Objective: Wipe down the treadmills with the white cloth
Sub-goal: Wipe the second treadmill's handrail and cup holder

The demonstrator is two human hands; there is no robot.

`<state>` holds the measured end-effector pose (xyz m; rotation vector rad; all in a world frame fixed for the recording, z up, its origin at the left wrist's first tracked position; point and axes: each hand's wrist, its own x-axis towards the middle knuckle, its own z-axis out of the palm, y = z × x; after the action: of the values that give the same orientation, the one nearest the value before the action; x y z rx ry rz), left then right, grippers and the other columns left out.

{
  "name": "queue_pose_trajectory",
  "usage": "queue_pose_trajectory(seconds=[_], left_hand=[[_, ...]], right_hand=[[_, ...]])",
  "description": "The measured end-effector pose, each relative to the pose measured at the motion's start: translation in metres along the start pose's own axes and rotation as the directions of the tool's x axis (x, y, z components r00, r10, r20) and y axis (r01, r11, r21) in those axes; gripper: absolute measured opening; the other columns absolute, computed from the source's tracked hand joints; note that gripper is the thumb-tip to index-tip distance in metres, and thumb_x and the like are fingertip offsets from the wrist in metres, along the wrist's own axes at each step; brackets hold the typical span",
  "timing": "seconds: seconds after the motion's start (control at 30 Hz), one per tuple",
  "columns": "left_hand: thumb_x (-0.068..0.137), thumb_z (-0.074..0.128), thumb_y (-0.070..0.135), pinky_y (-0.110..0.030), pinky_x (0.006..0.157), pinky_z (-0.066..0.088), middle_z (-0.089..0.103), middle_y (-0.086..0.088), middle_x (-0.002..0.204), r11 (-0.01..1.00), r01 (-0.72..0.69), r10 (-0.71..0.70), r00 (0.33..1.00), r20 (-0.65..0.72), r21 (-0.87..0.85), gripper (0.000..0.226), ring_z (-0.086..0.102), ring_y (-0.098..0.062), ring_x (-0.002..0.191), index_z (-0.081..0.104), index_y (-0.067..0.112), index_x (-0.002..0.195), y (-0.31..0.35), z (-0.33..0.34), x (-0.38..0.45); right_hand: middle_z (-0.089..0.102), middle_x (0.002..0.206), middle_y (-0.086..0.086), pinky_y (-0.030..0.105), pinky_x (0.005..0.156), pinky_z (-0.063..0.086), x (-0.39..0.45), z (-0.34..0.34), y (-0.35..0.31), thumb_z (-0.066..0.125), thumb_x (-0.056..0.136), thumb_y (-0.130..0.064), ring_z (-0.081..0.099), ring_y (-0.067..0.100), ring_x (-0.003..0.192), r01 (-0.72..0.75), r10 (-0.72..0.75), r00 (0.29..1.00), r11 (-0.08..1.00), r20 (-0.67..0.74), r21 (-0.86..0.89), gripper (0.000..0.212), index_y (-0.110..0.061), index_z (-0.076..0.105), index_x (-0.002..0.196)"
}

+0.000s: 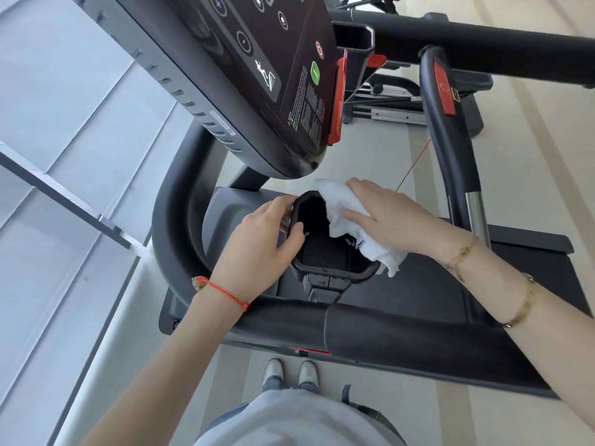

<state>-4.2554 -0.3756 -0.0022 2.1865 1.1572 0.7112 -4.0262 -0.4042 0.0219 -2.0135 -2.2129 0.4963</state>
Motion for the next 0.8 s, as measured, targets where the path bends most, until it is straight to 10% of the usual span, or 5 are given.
queue_pose_trajectory(seconds=[0.2,0.5,0.8], left_hand=[[0.090,0.053,0.033,-0.042,0.078,0.055,0.065,0.004,0.101,1.000,-0.008,0.008,1.000,-0.028,0.007,0.032,0.063,-0.014,0.087,0.054,0.022,0.120,0.001,0.001,-0.002],[0.091,0.050,0.037,-0.034,0.084,0.055,0.060,0.016,0.099,1.000,-0.008,0.008,1.000,-0.014,0.002,0.040,0.059,-0.002,0.090,0.053,0.027,0.129,0.000,0.000,-0.001],[0.089,0.051,0.036,-0.043,0.076,0.056,0.065,0.007,0.097,1.000,-0.028,0.029,0.999,-0.037,0.011,0.031,0.063,-0.013,0.083,0.053,0.025,0.118,-0.003,0.003,-0.001]], right_hand=[[0.052,0.093,-0.008,0.036,0.066,0.035,0.029,-0.003,-0.022,0.040,0.101,-0.039,0.053,0.023,0.077,0.135,-0.137,0.991,0.987,-0.009,-0.091,0.020,-0.020,0.042,0.106],[0.043,0.087,-0.008,0.032,0.055,0.032,-0.018,0.006,0.002,0.034,0.100,-0.044,0.050,0.019,0.070,-0.088,0.093,0.995,0.992,-0.045,0.094,0.021,-0.023,0.033,0.104],[0.057,0.110,-0.002,0.032,0.065,0.031,0.035,-0.004,-0.027,0.042,0.101,-0.033,0.046,0.018,0.073,0.150,-0.147,0.989,0.979,0.029,-0.140,0.022,-0.019,0.042,0.118]])
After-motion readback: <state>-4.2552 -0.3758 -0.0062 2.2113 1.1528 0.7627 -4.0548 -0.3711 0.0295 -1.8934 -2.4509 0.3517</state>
